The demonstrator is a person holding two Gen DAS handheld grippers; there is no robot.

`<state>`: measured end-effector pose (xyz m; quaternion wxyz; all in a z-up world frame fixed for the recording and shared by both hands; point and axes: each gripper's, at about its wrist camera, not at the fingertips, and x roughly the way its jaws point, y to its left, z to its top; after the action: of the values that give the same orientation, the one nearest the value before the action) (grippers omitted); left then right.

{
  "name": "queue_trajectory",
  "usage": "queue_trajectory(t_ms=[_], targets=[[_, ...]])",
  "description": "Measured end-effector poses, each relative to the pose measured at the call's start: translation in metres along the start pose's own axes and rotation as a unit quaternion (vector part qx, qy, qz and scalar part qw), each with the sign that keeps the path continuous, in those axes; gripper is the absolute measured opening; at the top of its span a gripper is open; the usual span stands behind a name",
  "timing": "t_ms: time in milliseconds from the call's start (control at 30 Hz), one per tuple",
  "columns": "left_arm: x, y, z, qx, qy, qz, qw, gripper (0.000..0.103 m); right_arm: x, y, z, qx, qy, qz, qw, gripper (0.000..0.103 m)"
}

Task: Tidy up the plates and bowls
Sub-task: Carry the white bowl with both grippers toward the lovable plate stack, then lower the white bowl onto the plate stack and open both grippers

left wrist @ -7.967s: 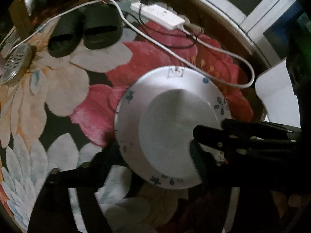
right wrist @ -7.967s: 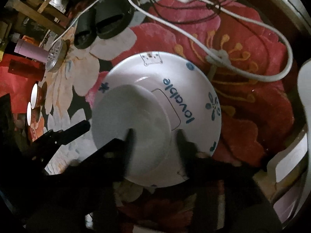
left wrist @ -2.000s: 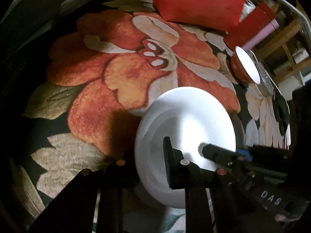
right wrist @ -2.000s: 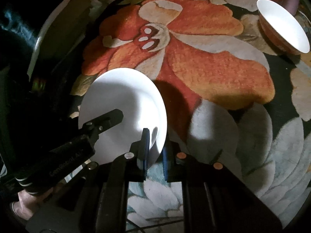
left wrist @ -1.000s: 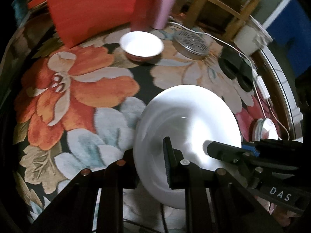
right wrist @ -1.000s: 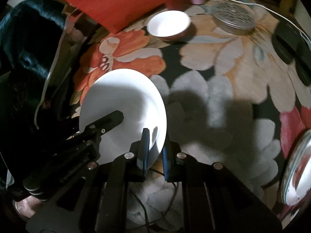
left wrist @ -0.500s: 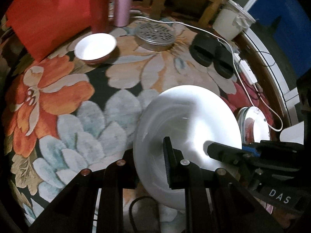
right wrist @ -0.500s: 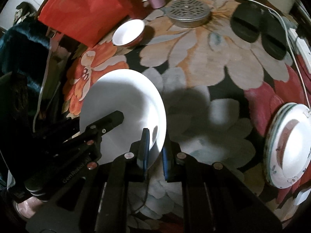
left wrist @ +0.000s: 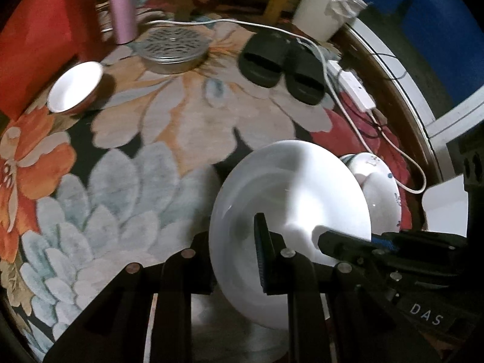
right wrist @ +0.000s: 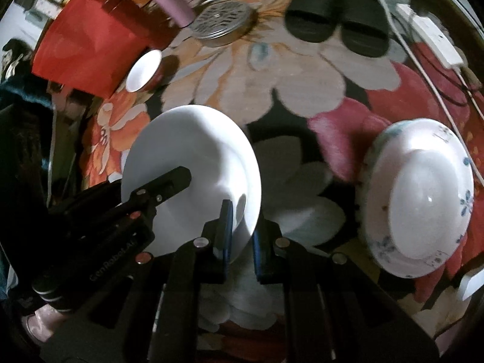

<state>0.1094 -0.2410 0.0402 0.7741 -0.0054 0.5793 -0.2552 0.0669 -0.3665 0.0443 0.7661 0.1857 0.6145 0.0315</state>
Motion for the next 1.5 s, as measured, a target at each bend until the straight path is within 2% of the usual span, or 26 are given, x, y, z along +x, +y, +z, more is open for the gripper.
queue_trajectory(t_ms=[367,800,933,1067,1300,1367,1400,1467,1500], targets=[[0.029,-0.069,0.012,0.041,0.015,-0.034,0.9985,0.019,-0.030,-0.066,-0.008,0.054,-0.025,-0.016,0.998,0.012],[0.076,-0.151,0.013,0.095,0.059,-0.060,0.9919,0.019,-0.054,-0.144,-0.023,0.116,-0.043,-0.043,0.991,0.012],[0.089,-0.167,0.010,0.111,0.072,-0.062,0.9893,0.019,-0.055,-0.165,-0.029,0.137,-0.040,-0.046,0.989,0.012],[0.092,-0.180,0.011,0.135,0.062,-0.054,0.9874,0.019,-0.050,-0.184,-0.033,0.160,-0.031,-0.039,0.986,0.012],[0.095,-0.178,0.014,0.131,0.061,-0.053,0.9881,0.022,-0.045,-0.199,-0.038,0.174,-0.027,-0.045,0.983,0.012],[0.096,-0.174,0.013,0.126,0.063,-0.056,0.9885,0.028,-0.044,-0.198,-0.036,0.166,-0.028,-0.053,0.984,0.012],[0.094,-0.173,0.013,0.125,0.060,-0.058,0.9886,0.034,-0.044,-0.196,-0.035,0.160,-0.029,-0.058,0.985,0.012],[0.088,-0.171,0.013,0.126,0.048,-0.057,0.9892,0.051,-0.045,-0.194,-0.034,0.149,-0.033,-0.068,0.986,0.012],[0.084,-0.169,0.014,0.126,0.040,-0.058,0.9895,0.064,-0.045,-0.191,-0.032,0.141,-0.035,-0.073,0.987,0.012]])
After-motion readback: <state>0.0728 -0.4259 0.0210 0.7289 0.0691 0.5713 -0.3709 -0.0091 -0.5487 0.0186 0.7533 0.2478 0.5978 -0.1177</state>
